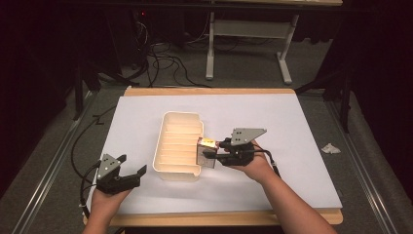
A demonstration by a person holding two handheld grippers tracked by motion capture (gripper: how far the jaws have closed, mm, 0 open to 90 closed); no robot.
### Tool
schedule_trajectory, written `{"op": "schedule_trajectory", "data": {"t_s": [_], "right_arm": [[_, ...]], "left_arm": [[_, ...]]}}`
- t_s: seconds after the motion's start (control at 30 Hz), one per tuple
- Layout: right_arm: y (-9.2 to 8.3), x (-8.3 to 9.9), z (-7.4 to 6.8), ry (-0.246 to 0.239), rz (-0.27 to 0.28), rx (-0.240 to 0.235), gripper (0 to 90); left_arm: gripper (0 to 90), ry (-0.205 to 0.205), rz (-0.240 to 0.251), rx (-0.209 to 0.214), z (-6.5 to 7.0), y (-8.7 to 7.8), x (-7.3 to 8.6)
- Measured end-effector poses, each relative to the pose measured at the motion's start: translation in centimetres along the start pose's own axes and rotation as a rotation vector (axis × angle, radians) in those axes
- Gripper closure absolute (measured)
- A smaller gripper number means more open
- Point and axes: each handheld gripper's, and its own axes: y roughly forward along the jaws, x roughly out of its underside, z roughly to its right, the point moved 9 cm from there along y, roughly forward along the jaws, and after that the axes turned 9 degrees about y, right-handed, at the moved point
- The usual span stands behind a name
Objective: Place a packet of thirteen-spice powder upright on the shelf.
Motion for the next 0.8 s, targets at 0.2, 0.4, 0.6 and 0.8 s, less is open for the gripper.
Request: {"op": "schedule_trajectory", "data": {"t_s": [0.2,0.4,0.6,0.8], "right_arm": [[0.6,-0.1,0.0,-0.01,-0.011,-0.015,68.2],[1.4,-0.1,0.0,-0.018,-0.027,-0.04,68.2],[2.0,-0.5,0.3,-0.024,-0.03,-0.066,68.2],[2.8,-0.7,0.1,-0.031,-0.034,-0.083,68.1]], "left_arm": [[15.6,-0.004,0.001,0.0,0.0,0.0,-0.1],[15.6,-0.003,0.001,0.0,0.0,-0.1,-0.1],[15.6,-0.004,0.001,-0.001,-0.2,-0.1,-0.1],[15.6,-0.009,0.001,-0.002,-0.1,-0.1,-0.1]]}}
